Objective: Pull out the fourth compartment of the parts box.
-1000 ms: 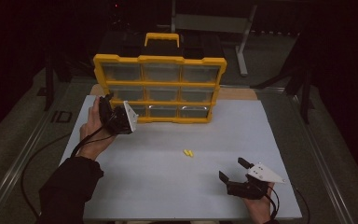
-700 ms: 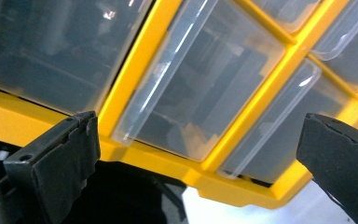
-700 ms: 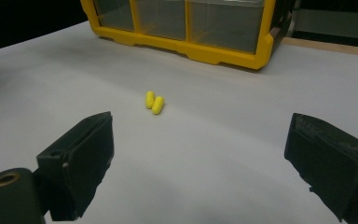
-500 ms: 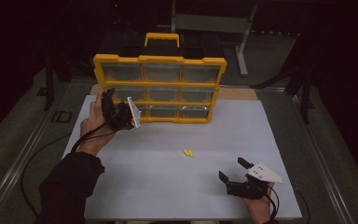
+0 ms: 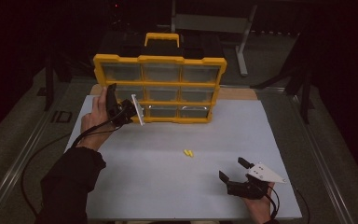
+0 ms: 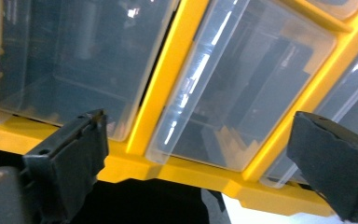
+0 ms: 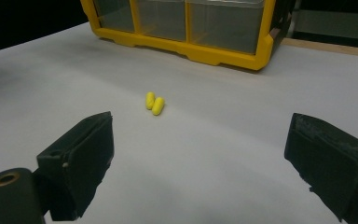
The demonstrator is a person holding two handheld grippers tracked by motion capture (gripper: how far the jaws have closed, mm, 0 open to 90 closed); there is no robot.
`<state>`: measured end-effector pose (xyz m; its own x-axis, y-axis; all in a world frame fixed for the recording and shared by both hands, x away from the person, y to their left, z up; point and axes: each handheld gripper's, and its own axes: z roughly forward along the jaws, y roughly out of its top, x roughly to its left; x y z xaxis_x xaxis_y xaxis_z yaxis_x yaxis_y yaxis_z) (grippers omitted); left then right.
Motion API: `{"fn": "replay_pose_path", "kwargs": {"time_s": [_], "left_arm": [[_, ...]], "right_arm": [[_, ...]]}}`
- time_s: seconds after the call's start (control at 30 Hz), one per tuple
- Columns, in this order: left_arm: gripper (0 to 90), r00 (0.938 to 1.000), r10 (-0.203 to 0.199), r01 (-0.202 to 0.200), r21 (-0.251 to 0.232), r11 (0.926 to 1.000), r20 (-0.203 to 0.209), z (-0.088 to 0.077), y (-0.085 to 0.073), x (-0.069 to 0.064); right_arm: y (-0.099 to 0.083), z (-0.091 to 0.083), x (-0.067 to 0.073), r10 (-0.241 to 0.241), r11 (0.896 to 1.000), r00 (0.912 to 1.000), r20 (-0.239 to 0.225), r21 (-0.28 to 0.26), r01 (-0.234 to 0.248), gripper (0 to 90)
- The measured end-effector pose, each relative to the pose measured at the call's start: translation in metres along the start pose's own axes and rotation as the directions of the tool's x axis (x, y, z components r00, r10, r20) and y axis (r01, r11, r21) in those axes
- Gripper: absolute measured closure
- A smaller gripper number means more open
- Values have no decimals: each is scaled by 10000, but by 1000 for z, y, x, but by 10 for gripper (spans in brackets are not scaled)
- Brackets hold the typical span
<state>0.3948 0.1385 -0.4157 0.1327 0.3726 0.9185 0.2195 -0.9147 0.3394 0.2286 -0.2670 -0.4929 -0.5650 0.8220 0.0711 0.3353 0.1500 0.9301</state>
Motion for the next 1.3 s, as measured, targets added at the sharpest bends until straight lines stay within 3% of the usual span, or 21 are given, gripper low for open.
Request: {"fn": "replay_pose_path", "kwargs": {"time_s": [0.4,0.6,0.73,0.8,0.87,0.93,1.13,1.3], "left_arm": [[153,9971,245,-247,-24,9997,-727,10,0,2],[256,9925,469,-490,-162,9987,-1129,11,1,2],[296,9875,810,-838,-153,9964,-1350,14,4,-2],[321,9814,1156,-1182,-81,9930,-1536,16,7,-5],[334,9798,1239,-1274,-125,9918,-1567,16,9,-6],[363,9746,1391,-1437,-138,9895,-1757,17,12,-7],[424,9697,1616,-1676,-175,9857,-1833,18,18,-8],[495,9583,2021,-2111,-237,9772,-2021,18,17,-11]], "right_arm": [[0,0,0,-17,10000,10000,-2,2,17,79],[0,1,0,-35,10000,10000,-11,-4,35,79],[0,0,1,-50,10000,10000,-9,-9,50,79],[0,0,0,-38,10000,10000,-7,-9,38,79],[0,0,0,-38,10000,10000,-8,-15,38,79],[0,0,0,-28,10000,10000,-3,-21,28,79],[0,0,0,-12,10000,10000,-9,-38,12,79],[0,-1,-1,176,9998,9998,-97,-113,-177,79]]}}
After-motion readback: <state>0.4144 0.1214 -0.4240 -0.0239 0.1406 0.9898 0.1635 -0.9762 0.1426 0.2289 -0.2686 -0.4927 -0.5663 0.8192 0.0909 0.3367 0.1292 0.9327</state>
